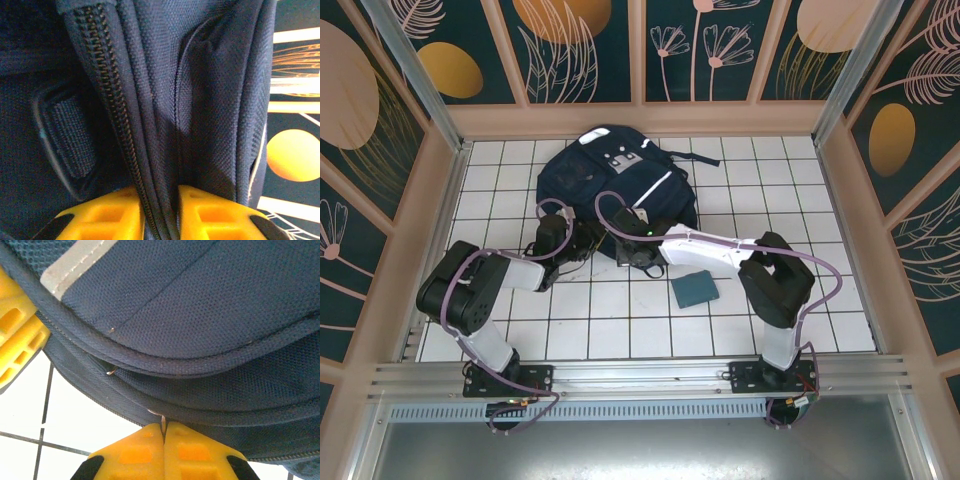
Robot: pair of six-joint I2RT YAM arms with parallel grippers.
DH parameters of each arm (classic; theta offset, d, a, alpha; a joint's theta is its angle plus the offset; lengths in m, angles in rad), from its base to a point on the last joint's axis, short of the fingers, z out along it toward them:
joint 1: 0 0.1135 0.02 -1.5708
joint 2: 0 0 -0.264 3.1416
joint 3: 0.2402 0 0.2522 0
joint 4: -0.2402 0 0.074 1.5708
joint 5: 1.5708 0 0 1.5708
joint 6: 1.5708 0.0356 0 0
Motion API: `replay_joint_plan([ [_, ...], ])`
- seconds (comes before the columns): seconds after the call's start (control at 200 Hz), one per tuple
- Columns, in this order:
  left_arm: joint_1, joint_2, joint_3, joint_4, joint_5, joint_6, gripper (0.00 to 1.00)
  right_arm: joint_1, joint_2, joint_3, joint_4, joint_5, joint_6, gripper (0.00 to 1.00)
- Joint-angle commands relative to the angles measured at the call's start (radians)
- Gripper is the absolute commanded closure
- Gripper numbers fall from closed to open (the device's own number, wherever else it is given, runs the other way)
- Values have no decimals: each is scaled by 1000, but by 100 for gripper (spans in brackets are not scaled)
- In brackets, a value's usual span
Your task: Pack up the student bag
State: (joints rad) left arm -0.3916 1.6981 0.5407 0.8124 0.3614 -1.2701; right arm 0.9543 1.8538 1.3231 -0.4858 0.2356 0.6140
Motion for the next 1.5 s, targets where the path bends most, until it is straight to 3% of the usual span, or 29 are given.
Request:
replay_joint_plan([
  [0.0,-3,8,19,5,-56,-2,86,-19,-49,-30,-53,80,-19,100],
  [0.225,15,-63,7,-119,-121,72,100,-159,-136,-172,-37,183,-151,100],
  [0.415,54,-132,-15,-200,-135,130,100,-265,-156,-171,58,154,-300,100],
  [0.795,174,-294,-16,-435,-157,306,100,-252,-217,-170,121,-108,-458,100],
  [0.93,177,-294,14,-469,-153,333,100,-244,-216,-175,117,-185,-489,67],
  [1.04,178,-285,24,-466,-142,332,100,-225,-178,-141,96,-190,-516,56],
  [1.255,178,-281,30,-472,-139,337,100,-226,-92,-100,81,-122,-534,56],
  [1.36,178,-288,28,-478,-140,339,100,-230,-75,-92,73,-146,-542,56],
  [1.496,178,-298,28,-486,-150,341,100,-231,-45,-80,61,-147,-549,65],
])
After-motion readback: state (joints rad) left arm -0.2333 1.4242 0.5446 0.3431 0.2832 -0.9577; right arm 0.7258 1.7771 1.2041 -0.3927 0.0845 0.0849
